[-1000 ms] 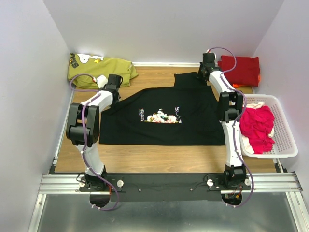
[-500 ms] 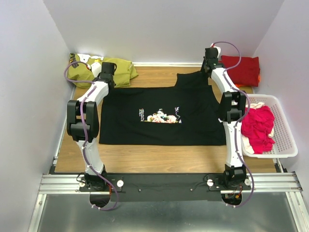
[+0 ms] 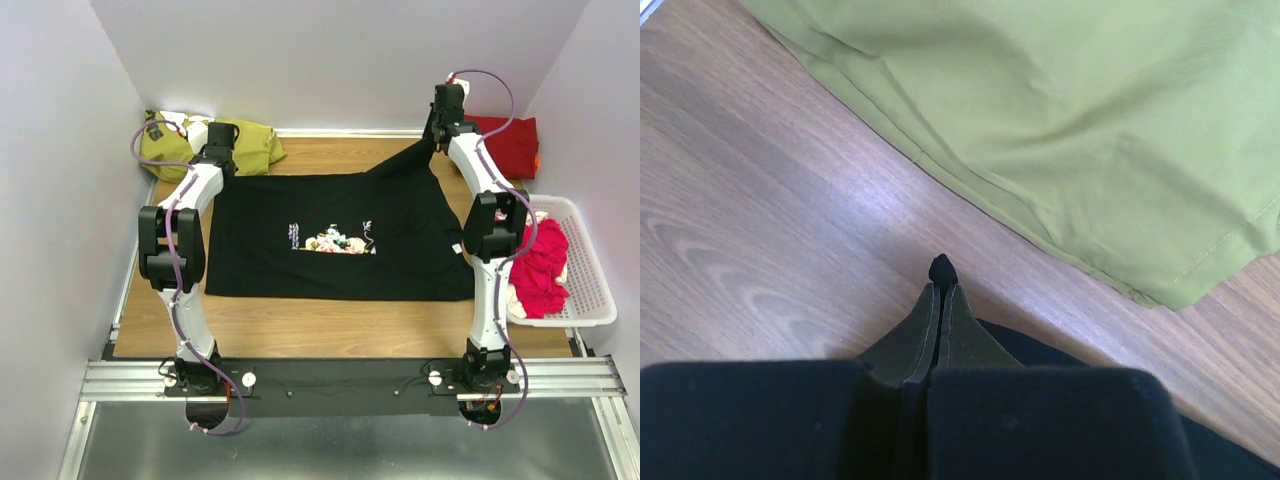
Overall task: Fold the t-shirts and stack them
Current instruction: Grap the side of the flattened tshirt furthest away from the robot with both arms, then fold the other side of the tshirt into a rectangle
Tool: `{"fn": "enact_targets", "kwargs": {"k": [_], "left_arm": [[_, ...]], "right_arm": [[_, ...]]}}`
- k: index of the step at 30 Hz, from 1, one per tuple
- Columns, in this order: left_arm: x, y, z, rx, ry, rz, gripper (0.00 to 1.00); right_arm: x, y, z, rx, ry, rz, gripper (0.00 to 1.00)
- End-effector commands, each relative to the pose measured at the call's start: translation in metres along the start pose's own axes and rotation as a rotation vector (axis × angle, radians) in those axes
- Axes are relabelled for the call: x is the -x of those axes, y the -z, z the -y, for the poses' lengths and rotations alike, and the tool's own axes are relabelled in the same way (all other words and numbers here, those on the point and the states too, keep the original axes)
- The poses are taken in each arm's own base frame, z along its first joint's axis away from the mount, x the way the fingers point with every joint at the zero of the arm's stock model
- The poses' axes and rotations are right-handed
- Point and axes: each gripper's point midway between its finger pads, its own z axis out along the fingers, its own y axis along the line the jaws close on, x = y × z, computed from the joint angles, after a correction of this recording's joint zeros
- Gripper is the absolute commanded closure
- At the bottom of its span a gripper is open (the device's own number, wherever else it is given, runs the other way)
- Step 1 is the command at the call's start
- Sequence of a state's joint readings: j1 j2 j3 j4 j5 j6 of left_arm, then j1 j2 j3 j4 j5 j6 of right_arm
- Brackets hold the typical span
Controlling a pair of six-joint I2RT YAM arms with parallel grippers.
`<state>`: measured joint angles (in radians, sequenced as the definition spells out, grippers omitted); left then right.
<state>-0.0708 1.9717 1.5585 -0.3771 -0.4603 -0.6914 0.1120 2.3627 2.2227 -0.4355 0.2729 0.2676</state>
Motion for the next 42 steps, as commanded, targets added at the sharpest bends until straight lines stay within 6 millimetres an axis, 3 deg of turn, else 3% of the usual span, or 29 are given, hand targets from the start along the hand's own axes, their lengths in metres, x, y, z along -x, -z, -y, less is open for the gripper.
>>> {"fn": "enact_targets", "kwargs": {"k": [1,2,4,5,6,9,10,12,13,15,18,19,20,22,25,26,27,37,42], "left_arm": [[0.007,0.002,-0.006,0.011,-0.01,0.008,1.0],[0.007,0.003,-0.007,0.013,-0.009,0.011,1.0],[0.004,0.004,-0.013,0.028,-0.01,0.006,1.0],[0.006,0.006,-0.014,0.029,-0.005,0.014,1.0],[0.006,0.008,-0.016,0.034,0.0,0.015,1.0],[0.006,0.014,-0.021,0.037,0.023,0.023,1.0],[0.0,0.014,-0.027,0.047,0.022,0.017,1.0],[0.001,0.019,-0.03,0.049,0.037,0.026,1.0],[-0.003,0.02,-0.034,0.06,0.036,0.021,1.0],[0.0,0.025,-0.038,0.068,0.053,0.034,1.0],[-0.001,0.032,-0.045,0.08,0.069,0.041,1.0],[-0.005,0.033,-0.049,0.087,0.071,0.037,1.0],[-0.002,0.036,-0.05,0.085,0.078,0.044,1.0],[-0.006,0.039,-0.054,0.091,0.092,0.042,1.0],[-0.012,0.044,-0.06,0.096,0.107,0.033,1.0],[-0.011,0.046,-0.061,0.092,0.116,0.035,1.0],[-0.013,0.047,-0.061,0.088,0.117,0.032,1.0],[-0.042,0.061,-0.072,0.047,0.12,0.003,1.0],[-0.053,0.064,-0.076,0.037,0.121,-0.013,1.0]], "right_arm": [[0.014,0.037,0.014,-0.029,-0.01,0.022,0.99],[0.009,0.042,0.016,-0.029,-0.014,0.008,0.99],[0.017,0.06,0.019,-0.025,-0.029,0.024,0.99],[-0.001,0.06,0.023,-0.034,-0.023,-0.015,0.99],[0.008,0.074,0.025,-0.027,-0.031,0.006,0.99],[-0.011,0.085,0.032,-0.039,-0.028,-0.03,0.99],[-0.002,0.098,0.032,-0.027,-0.038,-0.006,0.99],[-0.015,0.105,0.039,-0.04,-0.033,-0.028,0.99],[-0.005,0.118,0.042,-0.04,-0.044,-0.002,0.99],[-0.02,0.126,0.05,-0.057,-0.042,-0.026,0.99],[-0.02,0.149,0.058,-0.071,-0.06,-0.007,0.99],[-0.035,0.15,0.064,-0.086,-0.057,-0.034,0.99],[-0.03,0.163,0.066,-0.083,-0.074,-0.012,0.99],[-0.048,0.17,0.075,-0.1,-0.071,-0.04,0.99],[-0.054,0.188,0.082,-0.1,-0.084,-0.03,0.99],[-0.066,0.19,0.085,-0.106,-0.081,-0.051,0.99],[-0.063,0.198,0.086,-0.098,-0.092,-0.034,0.99],[-0.103,0.235,0.108,-0.134,-0.105,-0.098,0.99],[-0.113,0.253,0.12,-0.168,-0.116,-0.108,0.99]]}}
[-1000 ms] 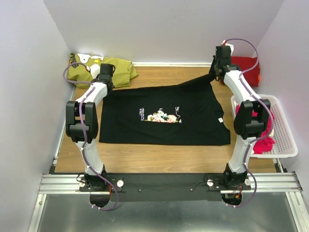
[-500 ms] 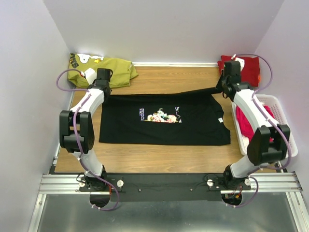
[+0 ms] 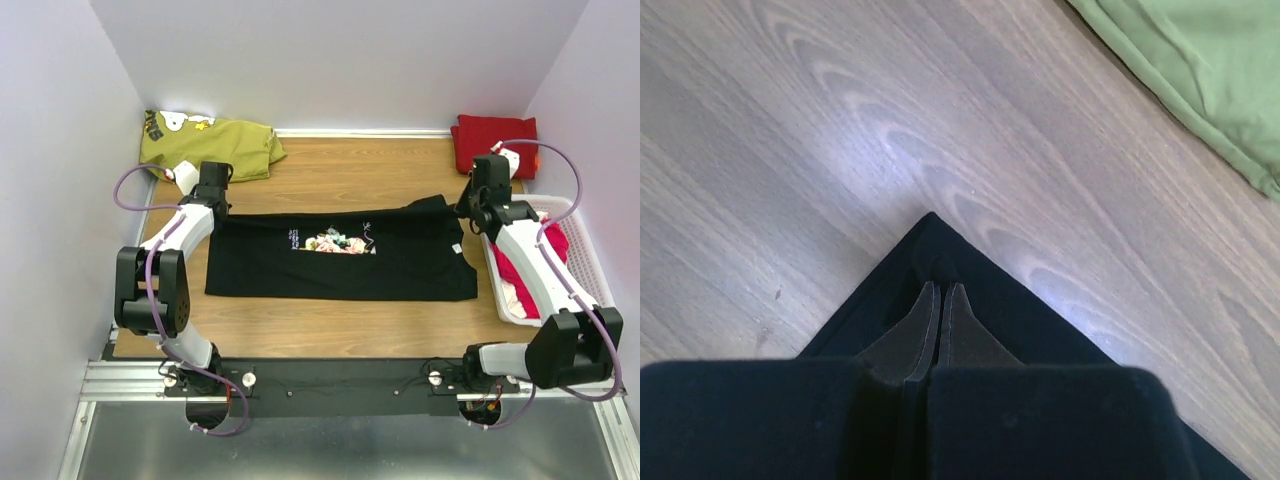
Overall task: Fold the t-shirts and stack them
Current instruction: Fold the other side of the tshirt into a rectangle
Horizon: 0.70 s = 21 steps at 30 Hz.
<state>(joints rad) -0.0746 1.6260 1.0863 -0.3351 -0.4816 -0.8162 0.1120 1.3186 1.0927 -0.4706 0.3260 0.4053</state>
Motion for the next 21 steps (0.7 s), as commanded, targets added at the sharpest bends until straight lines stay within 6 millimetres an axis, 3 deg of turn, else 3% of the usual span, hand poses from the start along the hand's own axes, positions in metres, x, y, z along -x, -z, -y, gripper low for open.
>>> {"fn": "enact_targets", "kwargs": {"k": [1,12,18,21], "left_arm": [[-0.001,0.007,-0.003,-0.023,0.036,0.02,1.0],[-0.055,0.006,-0.015,-0.063,0.064,-0.13,1.0],[-0.083,0.004,-0.034,-0.023,0.038,-0.197,1.0],[-0.09,0.005,-0.045,0.005,0.031,-0.207,0.83]], "right_arm": [[-0.015,0.017,0.026,-0.088,-0.014,-0.029,0.99],[-0.066,0.022,0.042,-0.126,-0.02,-0.163,0.99],[-0.093,0.022,0.045,-0.124,-0.022,-0.237,0.99],[-0.109,0.021,0.048,-0.134,-0.022,-0.287,0.99]]}}
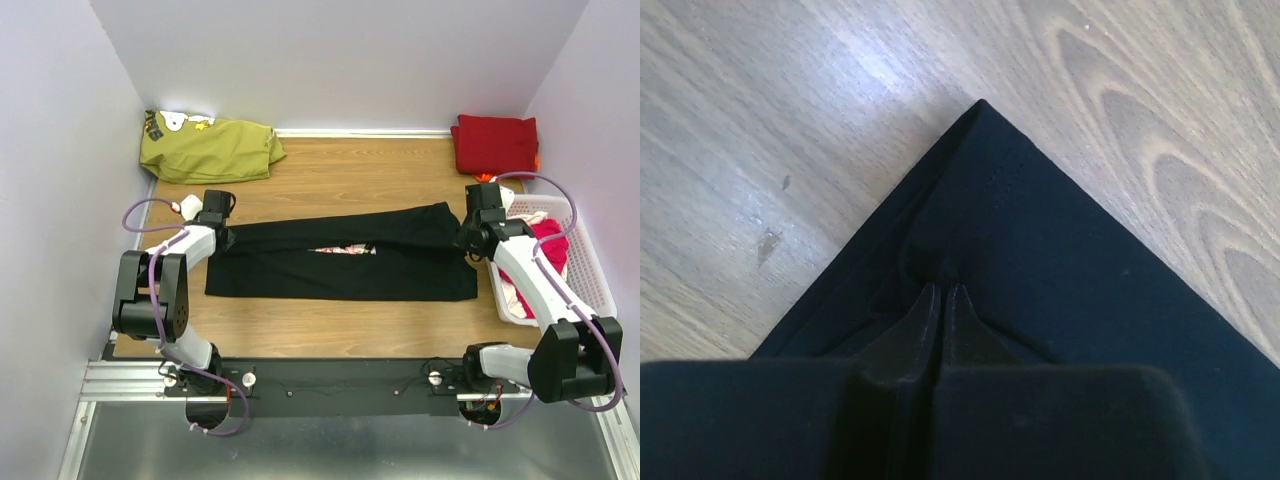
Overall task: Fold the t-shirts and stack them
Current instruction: Fold the other side of the tshirt into a rectangle
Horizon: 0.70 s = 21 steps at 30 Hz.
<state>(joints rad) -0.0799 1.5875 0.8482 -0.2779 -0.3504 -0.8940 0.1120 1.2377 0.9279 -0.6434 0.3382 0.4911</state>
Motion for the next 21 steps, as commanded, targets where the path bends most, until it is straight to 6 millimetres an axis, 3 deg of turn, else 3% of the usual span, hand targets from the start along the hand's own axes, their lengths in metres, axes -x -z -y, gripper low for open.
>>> {"fn": "enact_targets", "kwargs": {"k": [1,2,3,6,9,14,21], "left_arm": [[-0.012,0.006,-0.013,0.01,0.008,-0.028,0.81],[-0.013,0.01,-0.012,0.0,0.01,-0.031,0.7],[-0.013,0.012,-0.012,-0.009,0.007,-0.035,0.65],[-0.011,0.025,-0.014,-0.034,0.027,-0.018,0.64],[-0.004,0.034,-0.02,-0.024,0.052,0.02,0.64],[0.005,0.042,-0.029,0.007,0.091,0.065,0.64],[0.02,0.056,-0.016,-0.08,0.1,0.124,0.66]], "right_arm": [[-0.029,0.0,0.009,-0.019,-0.018,-0.088,0.98],[-0.036,-0.001,0.009,-0.015,-0.019,-0.105,0.95],[-0.037,0.0,0.009,-0.01,-0.027,-0.107,0.85],[-0.041,0.003,0.008,-0.002,-0.047,-0.123,0.66],[-0.038,0.011,0.008,0.007,-0.07,-0.107,0.59],[-0.023,0.026,0.004,0.039,-0.1,-0.066,0.54],[-0.014,0.015,-0.013,0.077,-0.098,-0.073,0.53]]}}
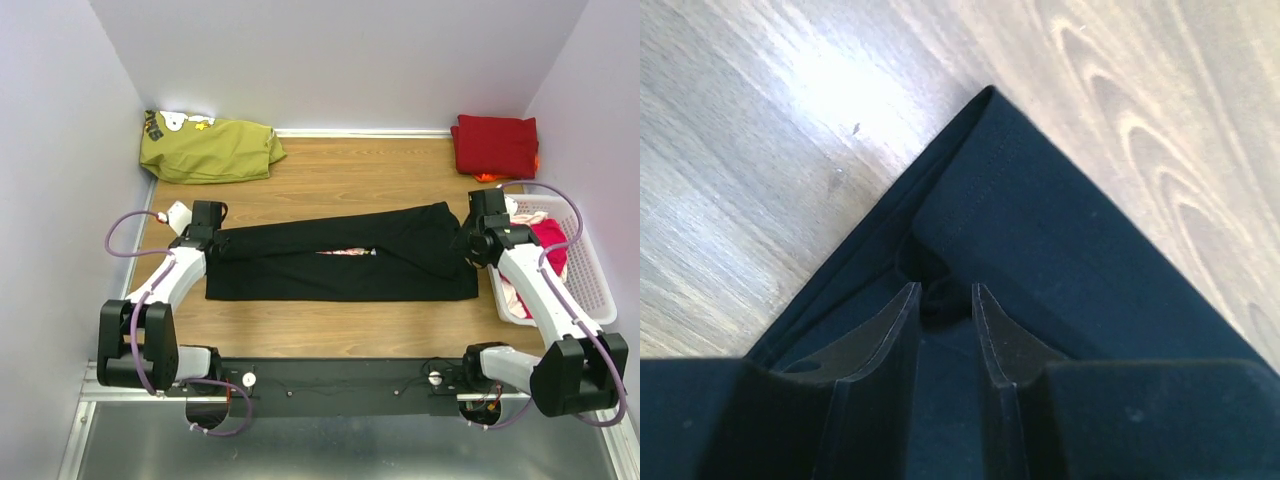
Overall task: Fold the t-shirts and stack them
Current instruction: Fold the other side of the tshirt into a rectangle
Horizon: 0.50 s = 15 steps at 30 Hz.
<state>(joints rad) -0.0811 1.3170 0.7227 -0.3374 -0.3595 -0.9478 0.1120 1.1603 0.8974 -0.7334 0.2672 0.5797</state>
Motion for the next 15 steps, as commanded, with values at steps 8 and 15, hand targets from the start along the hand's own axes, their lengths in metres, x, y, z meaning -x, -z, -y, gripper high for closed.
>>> {"fn": "enact_targets", "kwargs": {"k": [8,15], "left_arm": [[0.006,0.021,-0.025,0.031,0.125,0.096,0.68],[-0.005,0.023,-0.055,0.143,0.18,0.109,0.69]], "right_arm": [[0.024,-0.015,-0.036,0.06,-0.024,0.02,0.53],[0.022,-0.026,-0.046,0.062,-0.002,0.011,0.53]]}}
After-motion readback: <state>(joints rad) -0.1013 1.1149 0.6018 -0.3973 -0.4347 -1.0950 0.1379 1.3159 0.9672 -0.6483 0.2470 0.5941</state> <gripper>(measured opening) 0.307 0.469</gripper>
